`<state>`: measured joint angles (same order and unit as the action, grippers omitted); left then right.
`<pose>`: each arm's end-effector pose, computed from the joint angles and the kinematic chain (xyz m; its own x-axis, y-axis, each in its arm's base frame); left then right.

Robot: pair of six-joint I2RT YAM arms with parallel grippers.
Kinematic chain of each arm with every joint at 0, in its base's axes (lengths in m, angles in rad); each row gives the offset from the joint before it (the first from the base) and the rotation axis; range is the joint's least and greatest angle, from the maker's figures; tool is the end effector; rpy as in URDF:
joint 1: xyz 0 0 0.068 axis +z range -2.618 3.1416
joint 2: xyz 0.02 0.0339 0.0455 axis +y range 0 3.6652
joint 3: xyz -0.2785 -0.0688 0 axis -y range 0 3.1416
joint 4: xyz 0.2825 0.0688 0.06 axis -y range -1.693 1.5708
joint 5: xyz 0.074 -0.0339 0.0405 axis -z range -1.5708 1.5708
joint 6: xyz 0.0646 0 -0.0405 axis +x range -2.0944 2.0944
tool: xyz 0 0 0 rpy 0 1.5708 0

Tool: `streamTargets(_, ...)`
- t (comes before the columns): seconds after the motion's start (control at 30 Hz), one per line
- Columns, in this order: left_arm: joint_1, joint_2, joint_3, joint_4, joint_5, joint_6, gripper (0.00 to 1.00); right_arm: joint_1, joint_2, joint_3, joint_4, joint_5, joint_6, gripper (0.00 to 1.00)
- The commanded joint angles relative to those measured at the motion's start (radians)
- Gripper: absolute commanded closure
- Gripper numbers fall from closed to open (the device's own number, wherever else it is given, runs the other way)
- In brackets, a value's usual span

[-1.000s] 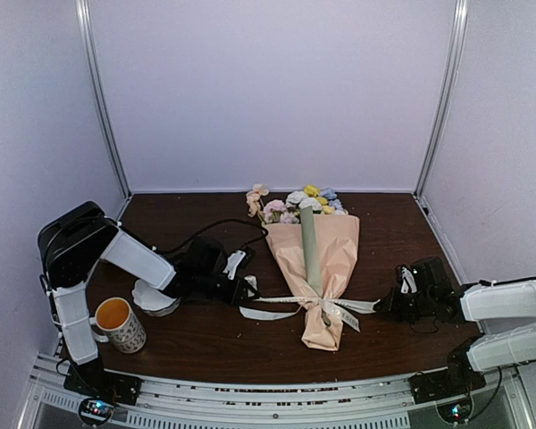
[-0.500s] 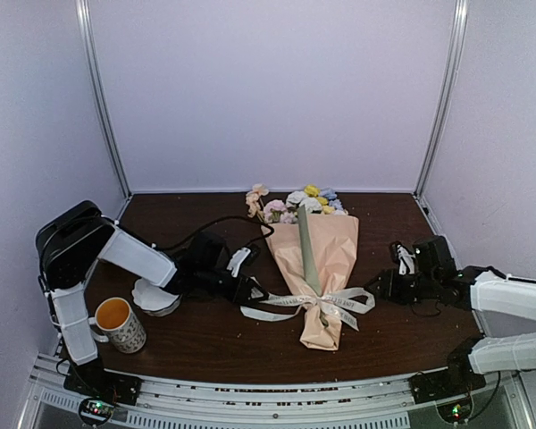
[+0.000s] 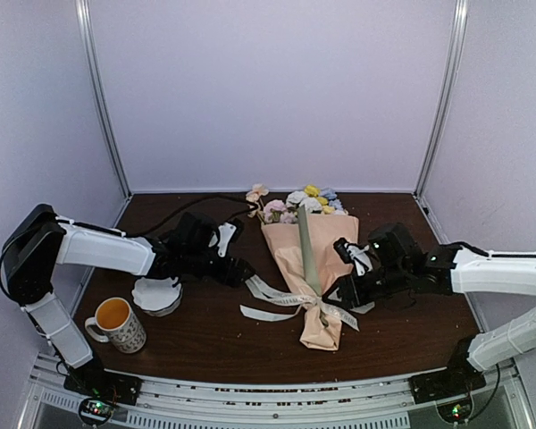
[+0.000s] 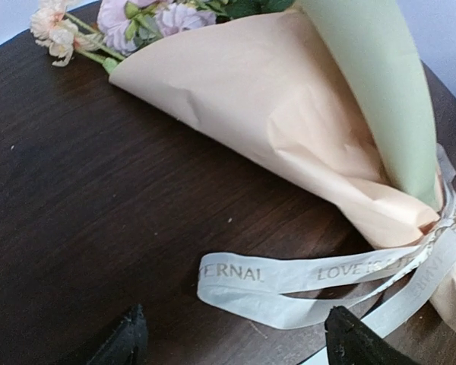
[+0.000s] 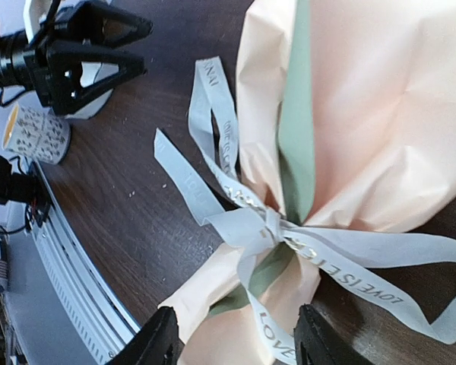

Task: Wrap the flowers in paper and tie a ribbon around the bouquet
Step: Adjust the ribbon on the folded bouquet.

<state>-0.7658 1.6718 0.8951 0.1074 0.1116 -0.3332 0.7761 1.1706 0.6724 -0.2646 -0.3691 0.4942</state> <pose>0.2834 -0.2824 0.1496 -0.6685 0.1919 -0.7185 0.5641 0.7604 -0.3218 0.1873 0.2165 0.1950 -0.8323 -0.1971 -0.5182 -0.5051 0.6547 0.5623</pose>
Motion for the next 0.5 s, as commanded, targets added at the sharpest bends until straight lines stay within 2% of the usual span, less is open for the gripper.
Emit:
streamTargets(0.0, 0.003, -0.019, 0.015, -0.063, -0.078, 0.017, 0.16, 0.055, 0.128, 0.1, -0.092, 0.029, -0.089, 0.46)
streamTargets(0.1, 0.003, -0.02, 0.023, -0.063, -0.029, 0.034, 0.18, 0.067, 0.184, 0.142, -0.135, 0.06, -0.11, 0.48)
streamTargets(0.2, -0.004, -0.006, 0.062, -0.064, 0.023, 0.065, 0.25, 0.069, 0.201, 0.16, -0.149, 0.074, -0.118, 0.54)
streamTargets(0.43, -0.08, 0.17, 0.323, -0.185, 0.035, 0.189, 0.3, 0.071, 0.223, 0.156, -0.152, 0.096, -0.114, 0.56)
streamTargets(0.47, -0.102, 0.202, 0.36, -0.195, 0.032, 0.205, 0.3, 0.071, 0.23, 0.155, -0.149, 0.088, -0.114, 0.6)
